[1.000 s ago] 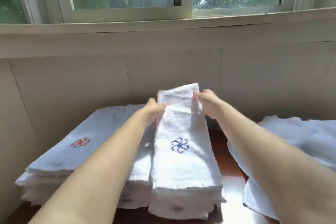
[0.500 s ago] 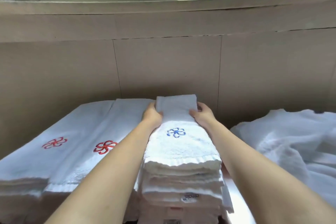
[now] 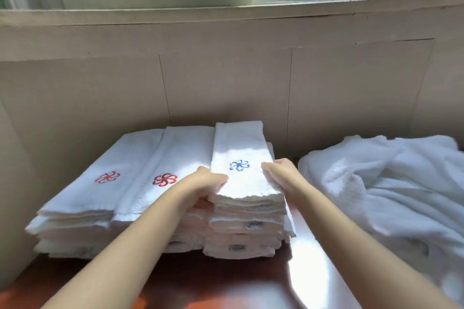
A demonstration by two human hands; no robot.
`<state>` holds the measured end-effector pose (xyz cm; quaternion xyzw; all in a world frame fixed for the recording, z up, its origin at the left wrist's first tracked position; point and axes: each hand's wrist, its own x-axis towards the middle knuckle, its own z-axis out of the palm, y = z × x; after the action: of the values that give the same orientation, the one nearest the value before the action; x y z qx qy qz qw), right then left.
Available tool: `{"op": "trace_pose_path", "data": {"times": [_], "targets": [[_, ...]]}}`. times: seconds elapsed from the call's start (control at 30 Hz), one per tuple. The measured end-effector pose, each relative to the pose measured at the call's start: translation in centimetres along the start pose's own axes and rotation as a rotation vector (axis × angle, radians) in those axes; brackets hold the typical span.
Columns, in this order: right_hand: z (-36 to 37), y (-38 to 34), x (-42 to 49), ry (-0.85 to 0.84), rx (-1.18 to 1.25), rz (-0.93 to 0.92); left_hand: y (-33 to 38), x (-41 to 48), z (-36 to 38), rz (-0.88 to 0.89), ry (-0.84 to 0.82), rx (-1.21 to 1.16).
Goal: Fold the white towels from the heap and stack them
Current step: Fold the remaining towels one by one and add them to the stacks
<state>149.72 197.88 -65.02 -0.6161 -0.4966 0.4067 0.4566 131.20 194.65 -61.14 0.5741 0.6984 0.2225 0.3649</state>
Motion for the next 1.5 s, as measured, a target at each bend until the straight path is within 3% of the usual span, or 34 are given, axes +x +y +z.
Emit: {"op": "trace_pose_path", "data": {"times": [0.17,0.33,0.6,0.73,0.87,0.93,1.1,1.2,1.3,1.43,1.5], "targets": [[0.8,-0.1,-4.0,-0.033,-0.116,-0.036,-2.2,-3.0,1.4,0.057,0.113,-0.130],[0.2,-1.0,-6.9,-0.068,-0.248,-0.081,-2.9,-5.8,3.0,0.123,0.287,0.153],[-6.3,-1.0,-14.8,-0.342,-0.530,0.100,-3.7,-12.3,2.8,0.077,0.244,0.369],[-11.1,1.1,-18.5,-0.169,-0.488,0.064,-4.4,-15.8,4.3,0.126,0.198,0.349],[-16.0,4.3,-21.7,0.325,-0.580,-0.091,-4.1,-18.1,7.1,0.218,0.099,0.328],[-18.1,6.7,-23.2,0.481,-0.703,-0.125,-3.5,-19.1,9.3,0.259,0.017,0.300],[-19.1,13.8,-28.0,0.359,-0.829,0.011,-1.9,-21.5,16.8,0.307,-0.199,0.170],[-20.8,14.0,-28.5,0.440,-0.658,0.040,-0.9,-22.9,21.4,0.317,-0.331,0.130],[-23.2,14.3,-28.3,0.433,-0.471,0.133,0.2,-24.0,25.0,0.418,-0.289,0.179],[-24.3,15.0,-28.7,0.472,-0.260,0.164,1.5,-24.8,27.6,0.393,-0.273,0.147],[-24.2,14.7,-28.6,0.453,-0.355,0.183,1.8,-24.8,28.1,0.385,-0.252,0.144]]}}
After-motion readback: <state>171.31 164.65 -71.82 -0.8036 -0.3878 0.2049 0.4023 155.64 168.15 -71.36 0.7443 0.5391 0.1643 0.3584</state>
